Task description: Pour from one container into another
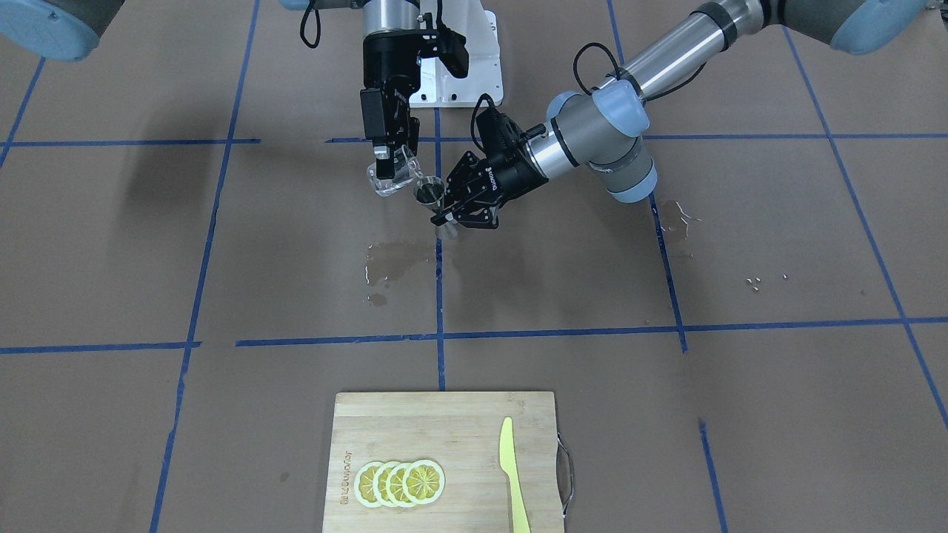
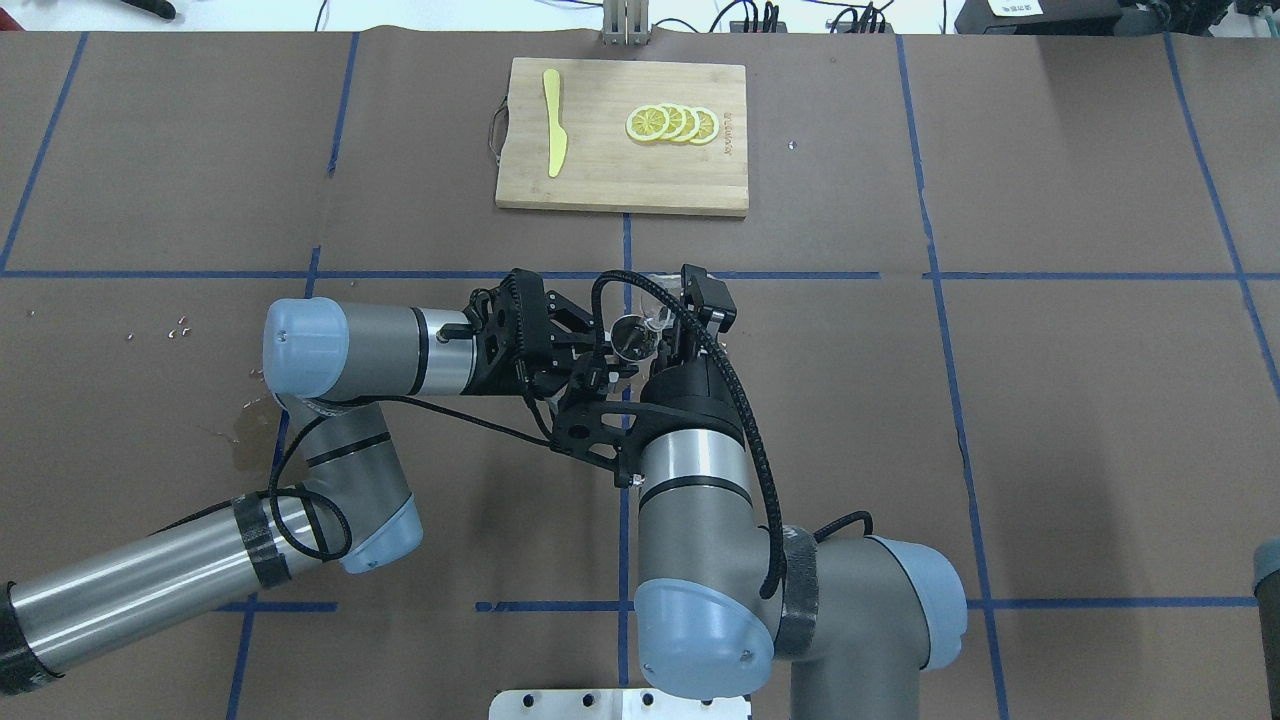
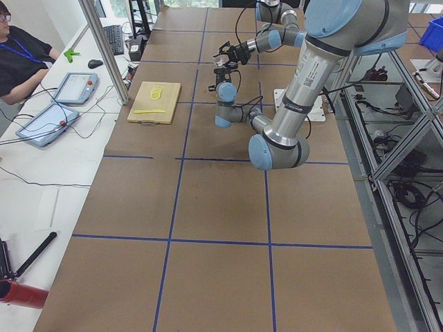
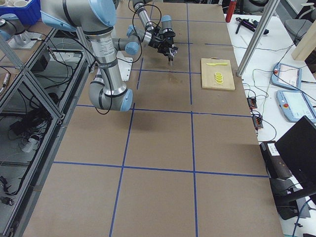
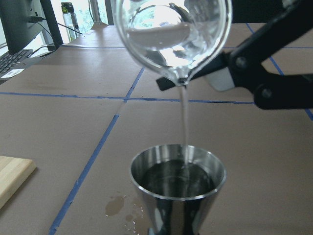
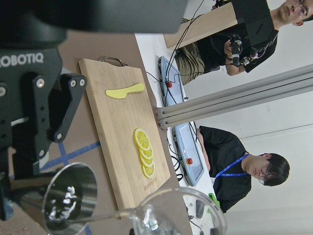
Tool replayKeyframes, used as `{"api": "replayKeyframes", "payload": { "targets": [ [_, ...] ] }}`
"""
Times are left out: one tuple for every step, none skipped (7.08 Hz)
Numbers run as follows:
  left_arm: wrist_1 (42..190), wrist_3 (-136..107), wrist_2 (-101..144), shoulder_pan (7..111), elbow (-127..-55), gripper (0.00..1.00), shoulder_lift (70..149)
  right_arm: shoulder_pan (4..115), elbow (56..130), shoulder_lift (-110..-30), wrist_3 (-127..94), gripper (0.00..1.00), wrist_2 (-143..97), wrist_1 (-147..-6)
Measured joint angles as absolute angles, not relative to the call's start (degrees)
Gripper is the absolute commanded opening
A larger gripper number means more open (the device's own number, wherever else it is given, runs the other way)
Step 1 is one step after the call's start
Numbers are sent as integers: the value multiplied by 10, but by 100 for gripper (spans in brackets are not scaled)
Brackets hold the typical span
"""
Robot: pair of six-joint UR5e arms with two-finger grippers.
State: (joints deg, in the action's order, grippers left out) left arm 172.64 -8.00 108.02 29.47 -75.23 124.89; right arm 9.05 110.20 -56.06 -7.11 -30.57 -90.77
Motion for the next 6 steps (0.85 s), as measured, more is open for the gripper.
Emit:
{"api": "replayKeyframes", "payload": {
  "targets": [
    [1727,-80,1080,295,-752,0,1249,91,1107,-557,-81,0,-307,-902],
    [1727,-80,1080,295,-752,0,1249,92,1112,-557,-95,0,-309,-891],
    [1727,-80,1080,295,-752,0,1249,93,1114,-558,-109,0,-312,-878],
    [1727,-80,1080,295,-752,0,1249,95,1115,-559,-126,0,-322,-861],
    [1727,-80,1080,295,-752,0,1248,97,1115,-561,-149,0,-338,-837],
    [1727,-80,1080,295,-752,0,1248,101,1116,-563,-176,0,-356,-810]
  ]
}}
